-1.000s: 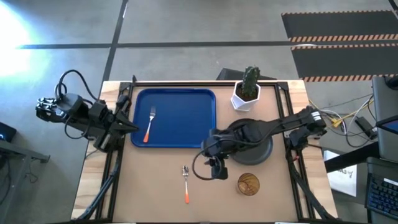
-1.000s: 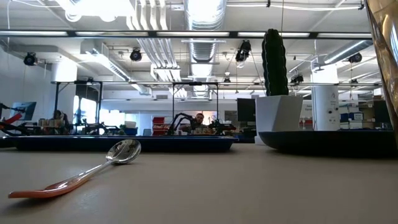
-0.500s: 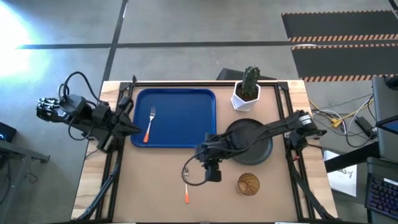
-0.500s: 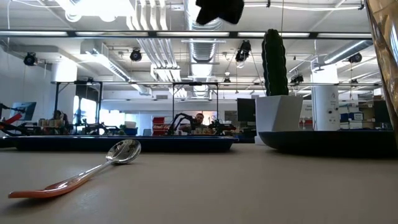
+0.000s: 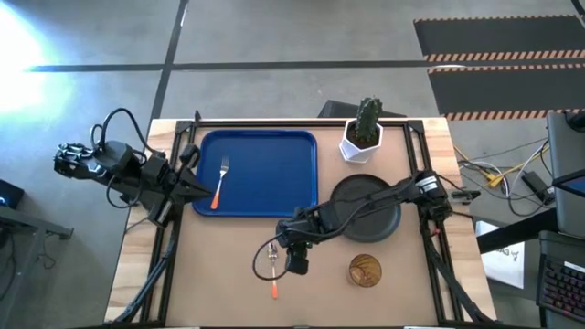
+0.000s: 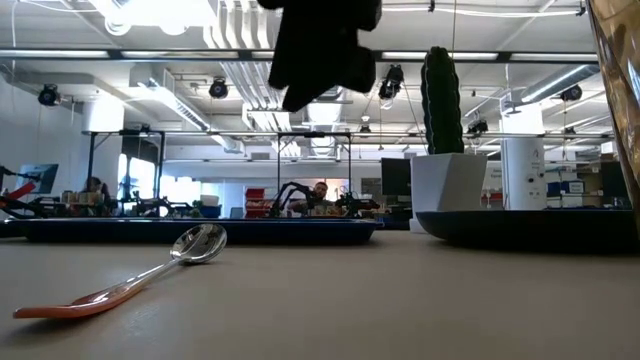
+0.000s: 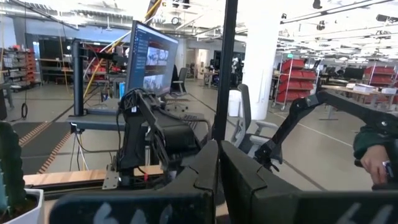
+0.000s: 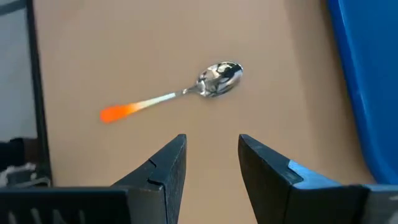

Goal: Pick and place plate/cup/fork/spoon on tray
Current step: Put the orange spoon on the blue tray on the right of the orange fork

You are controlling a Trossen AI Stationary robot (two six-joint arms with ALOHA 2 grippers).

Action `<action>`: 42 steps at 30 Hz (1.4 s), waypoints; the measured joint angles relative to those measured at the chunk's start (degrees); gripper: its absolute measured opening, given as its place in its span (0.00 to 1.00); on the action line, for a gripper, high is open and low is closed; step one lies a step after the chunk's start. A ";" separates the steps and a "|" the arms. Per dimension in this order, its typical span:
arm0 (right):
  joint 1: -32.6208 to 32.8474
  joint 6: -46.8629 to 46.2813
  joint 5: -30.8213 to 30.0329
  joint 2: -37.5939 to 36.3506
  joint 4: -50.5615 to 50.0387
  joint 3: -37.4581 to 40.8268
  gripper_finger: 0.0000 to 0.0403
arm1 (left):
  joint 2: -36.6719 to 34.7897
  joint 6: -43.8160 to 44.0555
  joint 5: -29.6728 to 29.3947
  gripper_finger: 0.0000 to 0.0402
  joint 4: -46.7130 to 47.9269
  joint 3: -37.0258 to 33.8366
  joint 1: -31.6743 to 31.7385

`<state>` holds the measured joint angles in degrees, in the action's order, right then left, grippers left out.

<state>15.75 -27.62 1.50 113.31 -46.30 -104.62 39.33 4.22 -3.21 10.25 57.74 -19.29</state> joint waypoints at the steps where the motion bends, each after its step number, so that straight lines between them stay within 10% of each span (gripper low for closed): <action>1: 0.00 -1.48 -0.03 0.45 0.66 0.00 0.33 | 0.00 -0.01 0.01 0.00 -0.03 0.00 0.00; 42: 4.77 -30.12 -2.61 9.99 13.50 0.20 0.33 | -0.10 -0.01 0.01 0.00 2.69 -0.02 -0.02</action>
<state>20.52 -57.74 -1.11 123.31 -32.80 -104.42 39.23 4.21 -3.20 12.94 57.71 -19.31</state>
